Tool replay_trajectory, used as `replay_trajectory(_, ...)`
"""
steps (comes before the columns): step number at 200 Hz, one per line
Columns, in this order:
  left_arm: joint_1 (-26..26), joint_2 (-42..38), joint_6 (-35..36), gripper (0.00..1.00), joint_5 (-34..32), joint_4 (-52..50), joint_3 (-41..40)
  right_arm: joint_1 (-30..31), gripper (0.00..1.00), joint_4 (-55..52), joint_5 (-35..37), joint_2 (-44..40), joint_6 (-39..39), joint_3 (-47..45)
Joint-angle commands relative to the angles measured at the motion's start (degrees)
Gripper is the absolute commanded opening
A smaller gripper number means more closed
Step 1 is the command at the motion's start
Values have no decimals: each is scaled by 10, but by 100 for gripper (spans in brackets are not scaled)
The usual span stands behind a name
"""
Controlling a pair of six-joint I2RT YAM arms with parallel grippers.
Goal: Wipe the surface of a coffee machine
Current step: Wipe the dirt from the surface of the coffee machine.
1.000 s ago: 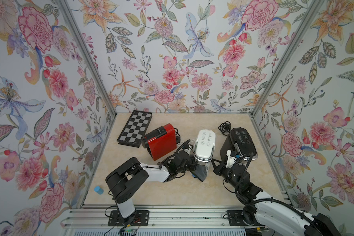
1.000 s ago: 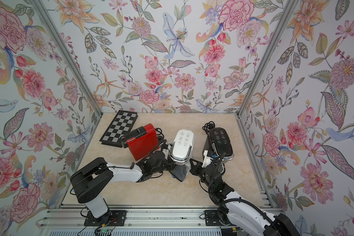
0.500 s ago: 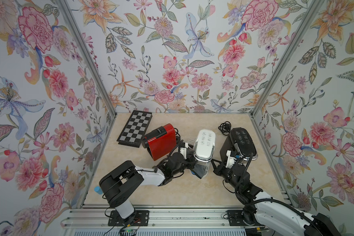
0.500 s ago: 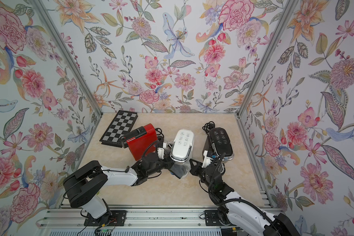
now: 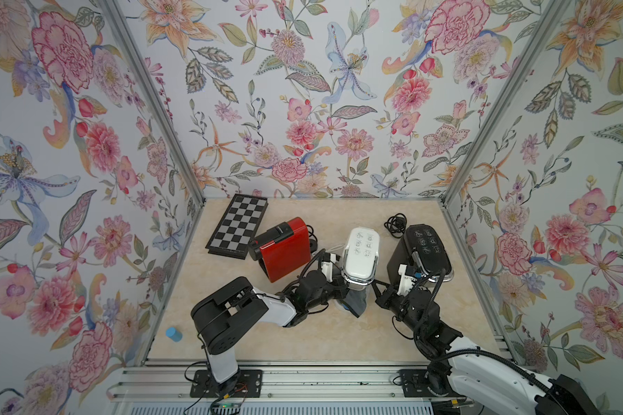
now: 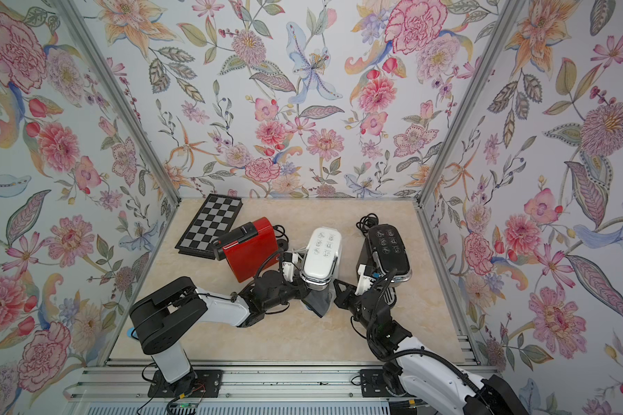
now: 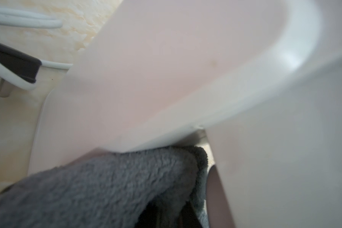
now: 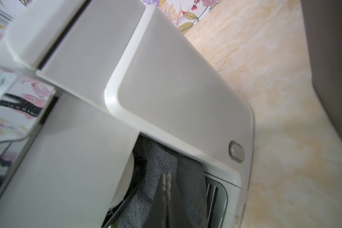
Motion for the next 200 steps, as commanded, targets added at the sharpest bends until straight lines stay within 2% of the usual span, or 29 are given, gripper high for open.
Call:
replay_trajectory(1, -3, 32, -15, 0, -6, 18, 34, -4, 5, -6, 1, -2, 1, 0)
replay_trajectory(46, -2, 43, -19, 0, -20, -30, 29, -4, 5, -10, 0, -4, 0, 2)
replay_trajectory(101, 2, -42, 30, 0, -103, -139, 6, -4, 6, -4, 2, -3, 3, -3)
replay_trajectory(163, 38, -125, 66, 0, -113, -169, 1, -5, 7, -16, 5, -19, 0, -4)
replay_trajectory(200, 54, -204, 101, 0, -155, -234, 6, -5, 7, -23, 13, -23, -9, -5)
